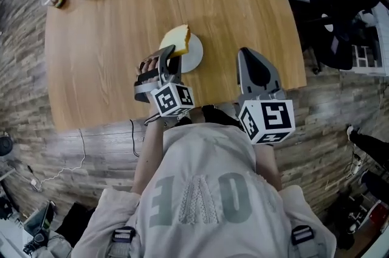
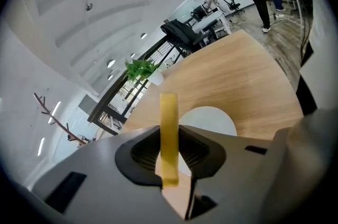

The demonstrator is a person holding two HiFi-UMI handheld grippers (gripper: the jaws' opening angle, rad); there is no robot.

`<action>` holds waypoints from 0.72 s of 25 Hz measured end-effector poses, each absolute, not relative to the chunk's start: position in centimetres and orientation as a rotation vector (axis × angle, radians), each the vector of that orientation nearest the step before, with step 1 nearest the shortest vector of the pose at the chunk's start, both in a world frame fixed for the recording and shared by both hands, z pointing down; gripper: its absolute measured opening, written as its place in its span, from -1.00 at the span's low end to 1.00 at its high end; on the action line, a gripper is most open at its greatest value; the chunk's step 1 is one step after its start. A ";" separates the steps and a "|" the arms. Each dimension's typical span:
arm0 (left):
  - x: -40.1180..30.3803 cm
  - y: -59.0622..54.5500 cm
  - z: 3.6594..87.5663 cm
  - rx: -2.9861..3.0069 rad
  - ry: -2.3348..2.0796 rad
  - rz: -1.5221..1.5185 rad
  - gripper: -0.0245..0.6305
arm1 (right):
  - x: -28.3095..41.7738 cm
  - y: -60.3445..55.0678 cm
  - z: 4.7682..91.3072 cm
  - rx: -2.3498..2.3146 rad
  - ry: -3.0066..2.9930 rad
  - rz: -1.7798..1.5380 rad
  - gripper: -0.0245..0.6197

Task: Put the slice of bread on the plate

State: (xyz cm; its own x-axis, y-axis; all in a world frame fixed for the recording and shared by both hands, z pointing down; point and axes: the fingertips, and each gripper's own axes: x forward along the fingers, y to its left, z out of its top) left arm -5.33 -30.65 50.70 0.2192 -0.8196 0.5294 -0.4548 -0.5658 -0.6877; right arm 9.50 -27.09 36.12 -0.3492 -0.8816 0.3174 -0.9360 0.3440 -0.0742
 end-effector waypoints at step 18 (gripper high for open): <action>-2.5 -29.3 55.6 -2.478 1.188 -1.421 0.56 | 10.6 -26.2 37.5 1.667 -2.359 0.420 -0.85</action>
